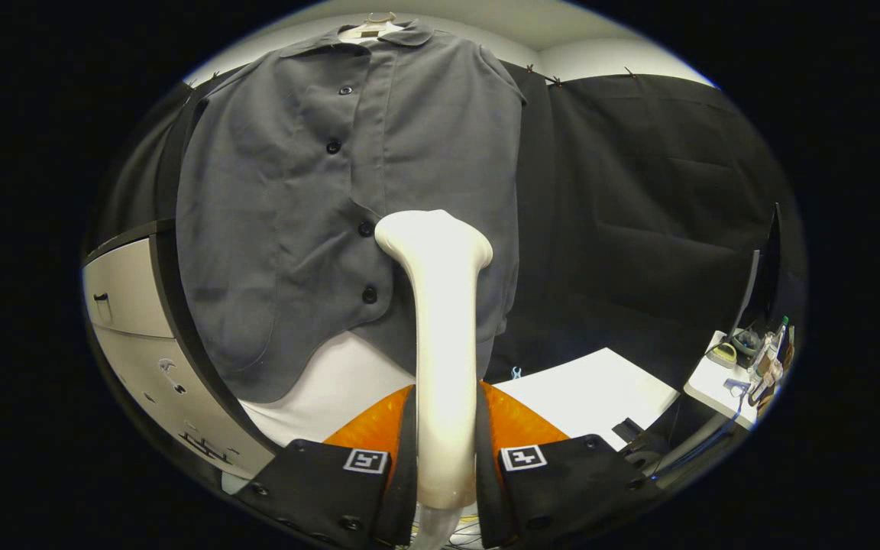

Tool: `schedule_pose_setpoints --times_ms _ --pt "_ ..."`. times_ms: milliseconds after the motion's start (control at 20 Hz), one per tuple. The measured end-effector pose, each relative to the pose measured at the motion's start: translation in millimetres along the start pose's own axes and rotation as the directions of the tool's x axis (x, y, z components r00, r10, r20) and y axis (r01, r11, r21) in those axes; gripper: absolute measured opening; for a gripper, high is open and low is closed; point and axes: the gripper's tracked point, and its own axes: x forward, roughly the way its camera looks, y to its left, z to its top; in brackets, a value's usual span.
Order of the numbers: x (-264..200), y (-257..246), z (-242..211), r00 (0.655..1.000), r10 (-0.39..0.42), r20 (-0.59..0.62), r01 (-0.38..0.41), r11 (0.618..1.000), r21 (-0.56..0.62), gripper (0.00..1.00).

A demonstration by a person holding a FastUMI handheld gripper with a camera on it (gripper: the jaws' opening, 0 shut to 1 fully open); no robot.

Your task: Iron the clothes twice with a garment steamer, once on the left side and once on the right side.

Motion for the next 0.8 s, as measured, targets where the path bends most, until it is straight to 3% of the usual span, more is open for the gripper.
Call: schedule_pose_setpoints --times_ms 350,800 --pt "-39 -9 31 0.998 -0.002 0.059 0.001 1.000 0.011 0.40" --pt "-109 0 124 0.967 0.018 0.256 -0.020 1.000 0.005 0.40"
